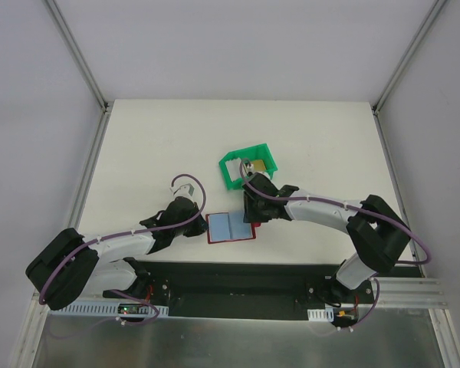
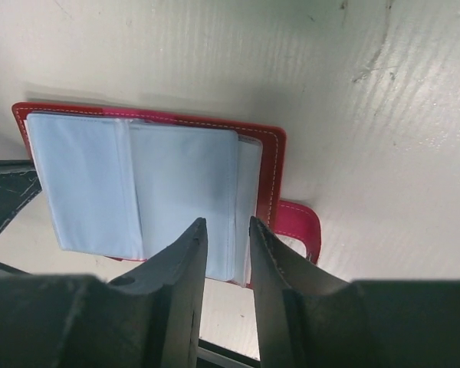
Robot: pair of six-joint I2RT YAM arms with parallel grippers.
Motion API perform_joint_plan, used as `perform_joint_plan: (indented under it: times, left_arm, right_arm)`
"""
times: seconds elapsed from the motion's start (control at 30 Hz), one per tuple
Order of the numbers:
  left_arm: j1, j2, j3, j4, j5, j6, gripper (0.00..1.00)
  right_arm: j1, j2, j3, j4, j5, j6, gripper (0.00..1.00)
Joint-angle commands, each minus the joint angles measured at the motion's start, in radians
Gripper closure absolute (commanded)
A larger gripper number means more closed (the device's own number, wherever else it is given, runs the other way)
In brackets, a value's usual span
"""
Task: Put the credit cards into the card holder
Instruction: Turn over the card slot in the card holder.
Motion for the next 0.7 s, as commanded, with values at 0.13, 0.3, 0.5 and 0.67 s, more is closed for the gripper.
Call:
perform_joint_plan:
  times: [0.13,0.3,0.5,0.67]
  left_arm:
    - [0.000,-0.005,0.018,-0.032,0.025,0.027,1.00]
    - [0.000,-0.006,0.021,-0.034,0.030,0.027,1.00]
    - [0.000,-0.006,0.018,-0.032,0.027,0.024,1.00]
    - [0.000,-0.008,0.018,-0.034,0.025,0.023,1.00]
  right_arm:
    - [0.005,-0.030,0.012,0.060,-0.057,0.008,0.72]
    - [0.005,0.004,0.018,0.060,-0.096,0.027,0.73]
    - [0.005,0.001,0.002,0.037,-0.074,0.031,0.73]
    - [0.003,-0.006,-0.013,0.033,-0.028,0.031,0.72]
